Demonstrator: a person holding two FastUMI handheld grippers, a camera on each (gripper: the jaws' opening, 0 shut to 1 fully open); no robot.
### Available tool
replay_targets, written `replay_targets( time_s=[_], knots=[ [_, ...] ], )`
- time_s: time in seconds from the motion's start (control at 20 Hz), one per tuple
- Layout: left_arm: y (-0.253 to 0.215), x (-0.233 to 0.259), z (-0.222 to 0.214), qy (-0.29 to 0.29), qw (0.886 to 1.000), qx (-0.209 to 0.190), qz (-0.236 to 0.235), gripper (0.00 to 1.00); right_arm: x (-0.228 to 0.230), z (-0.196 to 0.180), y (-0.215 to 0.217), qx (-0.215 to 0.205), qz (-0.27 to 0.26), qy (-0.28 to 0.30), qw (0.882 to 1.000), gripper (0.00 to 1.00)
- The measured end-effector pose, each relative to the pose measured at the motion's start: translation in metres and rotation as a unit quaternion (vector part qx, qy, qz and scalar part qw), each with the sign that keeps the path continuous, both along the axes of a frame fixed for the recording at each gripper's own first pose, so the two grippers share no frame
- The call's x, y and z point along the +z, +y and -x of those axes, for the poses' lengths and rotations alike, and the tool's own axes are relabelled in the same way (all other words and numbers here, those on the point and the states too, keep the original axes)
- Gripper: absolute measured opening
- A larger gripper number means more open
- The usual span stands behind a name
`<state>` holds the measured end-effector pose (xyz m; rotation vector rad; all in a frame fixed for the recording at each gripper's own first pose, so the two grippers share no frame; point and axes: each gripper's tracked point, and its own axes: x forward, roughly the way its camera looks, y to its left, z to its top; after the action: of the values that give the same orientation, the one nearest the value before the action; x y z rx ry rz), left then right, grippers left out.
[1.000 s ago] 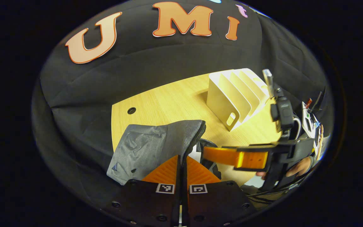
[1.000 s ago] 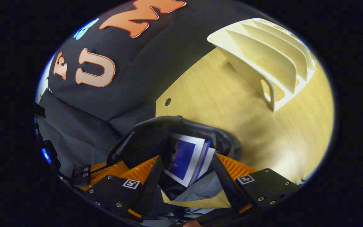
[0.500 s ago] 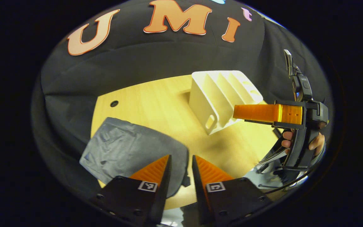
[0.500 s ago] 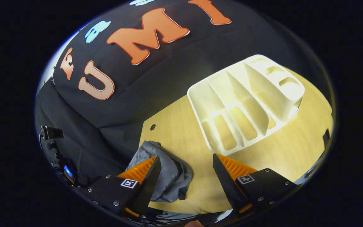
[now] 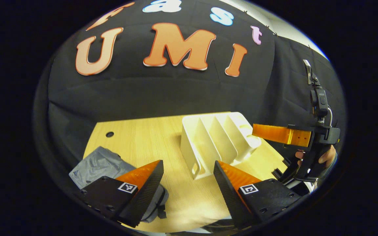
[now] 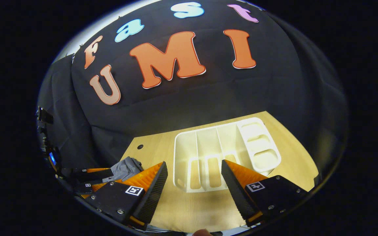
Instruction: Open the schoolbag, grab two books from the bookshelf and put them into the schoolbag.
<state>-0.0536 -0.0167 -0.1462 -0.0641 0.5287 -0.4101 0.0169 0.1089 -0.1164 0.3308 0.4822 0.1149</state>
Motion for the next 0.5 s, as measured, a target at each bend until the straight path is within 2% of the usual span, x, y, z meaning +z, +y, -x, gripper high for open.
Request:
replay_targets(
  time_s=[0.1, 0.25, 0.5],
  knots=[
    [0.011, 0.006, -0.004, -0.045, 0.998, 0.038, -0.001, 0.97, 0.019, -0.002, -0.012, 0.002, 0.006, -0.024, 1.000, 0.98],
    [0.017, 0.030, -0.001, -0.113, 0.991, 0.066, 0.021, 0.97, 0.043, -0.004, -0.030, 0.000, 0.034, -0.071, 0.997, 0.98],
    [0.035, 0.078, 0.023, -0.208, 0.971, 0.113, 0.038, 0.97, 0.070, -0.012, -0.040, 0.015, 0.085, -0.156, 0.984, 0.98]
  ],
)
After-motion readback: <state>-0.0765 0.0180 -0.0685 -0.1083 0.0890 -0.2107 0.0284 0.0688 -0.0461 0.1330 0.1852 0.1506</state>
